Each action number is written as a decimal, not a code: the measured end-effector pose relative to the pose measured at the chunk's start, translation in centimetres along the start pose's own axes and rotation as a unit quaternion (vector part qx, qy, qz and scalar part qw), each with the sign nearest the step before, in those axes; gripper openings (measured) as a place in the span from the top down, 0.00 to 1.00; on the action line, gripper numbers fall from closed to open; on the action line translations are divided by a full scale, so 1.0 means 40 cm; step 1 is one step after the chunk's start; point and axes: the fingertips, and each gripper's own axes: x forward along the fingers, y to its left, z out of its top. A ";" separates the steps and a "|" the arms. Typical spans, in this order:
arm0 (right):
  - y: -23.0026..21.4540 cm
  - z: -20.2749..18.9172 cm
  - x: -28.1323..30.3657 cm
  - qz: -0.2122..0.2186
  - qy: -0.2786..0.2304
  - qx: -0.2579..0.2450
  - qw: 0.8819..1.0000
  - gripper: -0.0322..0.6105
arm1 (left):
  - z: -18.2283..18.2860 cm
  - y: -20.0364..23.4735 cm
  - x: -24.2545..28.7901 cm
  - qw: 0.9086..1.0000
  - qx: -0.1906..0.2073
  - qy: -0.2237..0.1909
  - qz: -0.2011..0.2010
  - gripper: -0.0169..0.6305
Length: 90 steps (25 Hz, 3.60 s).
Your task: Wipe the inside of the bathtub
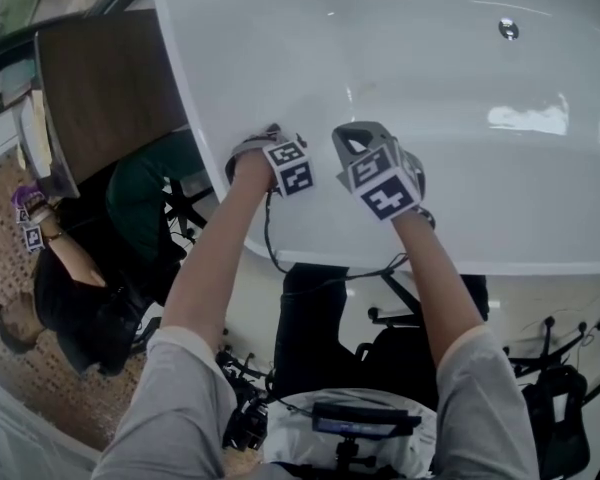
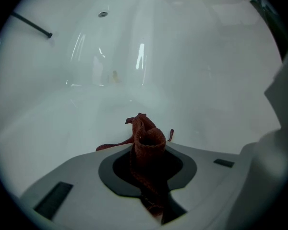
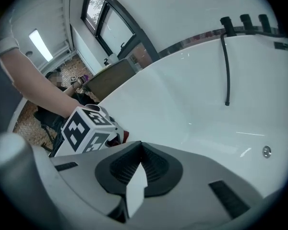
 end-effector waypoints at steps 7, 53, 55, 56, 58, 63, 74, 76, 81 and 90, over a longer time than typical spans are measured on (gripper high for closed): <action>-0.020 -0.018 0.019 -0.005 0.002 -0.002 1.000 0.94 | 0.041 0.153 0.013 0.999 -0.023 -0.012 0.035 0.84; -0.228 -0.135 0.127 -0.016 0.027 0.043 0.999 0.94 | 0.242 0.138 0.205 1.000 -0.019 -0.008 0.003 0.85; -0.234 -0.133 0.134 -0.017 0.026 0.044 0.999 0.94 | 0.257 0.193 0.206 1.000 -0.020 -0.012 0.016 0.84; -0.235 -0.134 0.138 -0.017 0.026 0.043 0.999 0.94 | 0.263 0.219 0.206 1.000 -0.020 -0.012 0.021 0.84; -0.237 -0.141 0.144 -0.018 0.027 0.042 0.999 0.94 | 0.276 0.265 0.206 0.999 -0.019 -0.009 0.029 0.84; -0.261 -0.168 0.161 -0.022 0.030 0.042 0.998 0.94 | 0.306 0.332 0.220 0.999 -0.015 0.008 0.039 0.84; -0.340 -0.236 0.177 -0.046 0.045 0.080 0.995 0.94 | 0.344 0.120 0.333 0.996 0.046 0.040 -0.070 0.84; -0.349 -0.242 0.178 -0.052 0.046 0.083 0.994 0.94 | 0.359 0.149 0.339 0.997 0.037 0.029 -0.058 0.84; -0.385 -0.268 0.189 -0.070 0.052 0.088 0.992 0.94 | 0.402 0.283 0.349 0.999 0.036 0.009 0.009 0.84; -0.426 -0.305 0.187 -0.085 0.053 0.108 0.989 0.94 | 0.440 0.326 0.368 0.998 0.051 -0.004 0.033 0.84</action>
